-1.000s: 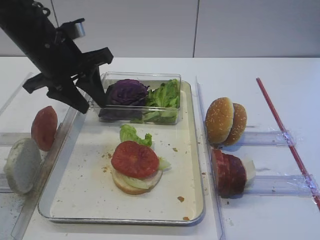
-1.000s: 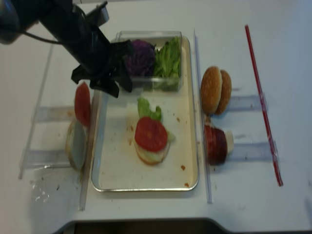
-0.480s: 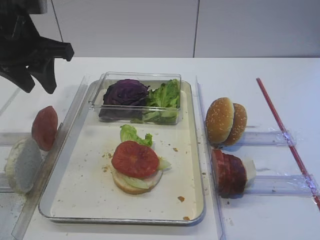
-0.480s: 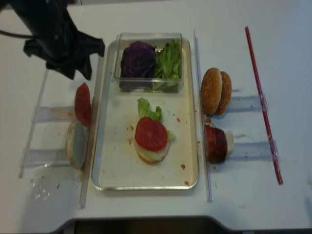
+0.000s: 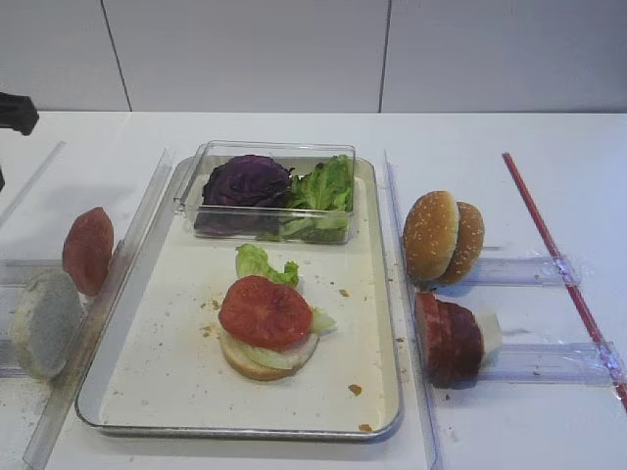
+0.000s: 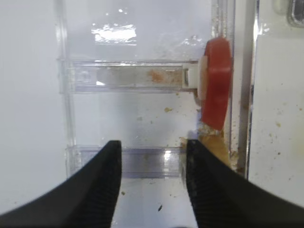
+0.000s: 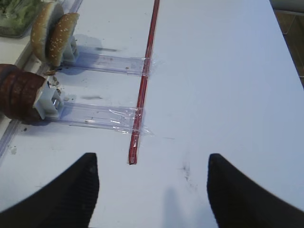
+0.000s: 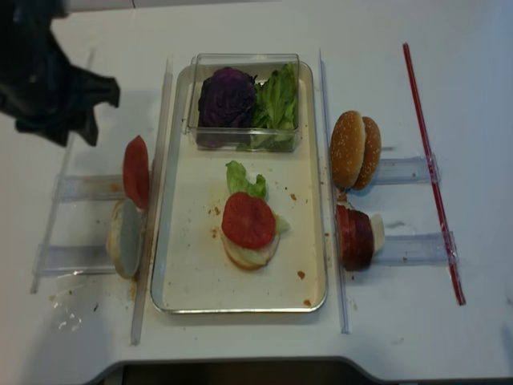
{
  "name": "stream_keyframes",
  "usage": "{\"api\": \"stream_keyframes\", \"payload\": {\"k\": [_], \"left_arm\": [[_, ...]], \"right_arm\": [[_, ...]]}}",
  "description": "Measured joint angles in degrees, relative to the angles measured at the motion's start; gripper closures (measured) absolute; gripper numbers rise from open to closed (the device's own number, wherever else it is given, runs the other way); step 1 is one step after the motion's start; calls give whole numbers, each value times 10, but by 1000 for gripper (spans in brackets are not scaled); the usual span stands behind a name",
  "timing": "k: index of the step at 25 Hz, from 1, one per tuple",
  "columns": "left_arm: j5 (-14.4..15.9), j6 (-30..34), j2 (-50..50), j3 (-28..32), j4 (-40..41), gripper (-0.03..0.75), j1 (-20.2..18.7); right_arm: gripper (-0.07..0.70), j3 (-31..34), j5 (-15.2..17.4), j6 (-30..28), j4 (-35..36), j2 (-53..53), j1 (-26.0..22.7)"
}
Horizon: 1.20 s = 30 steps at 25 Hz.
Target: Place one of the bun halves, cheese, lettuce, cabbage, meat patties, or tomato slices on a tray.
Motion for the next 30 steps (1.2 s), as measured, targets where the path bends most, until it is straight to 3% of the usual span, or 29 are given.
{"api": "stream_keyframes", "payload": {"k": [8,18,30], "left_arm": [[1,15,-125,91,3,408,9],[9,16,-342,245,-8,408,9],[15,20,-556,349,-13,408,9]], "right_arm": [[132,0,0,-2,0,0,0],[132,0,1,-2,0,0,0],[132,0,1,-2,0,0,0]]}}
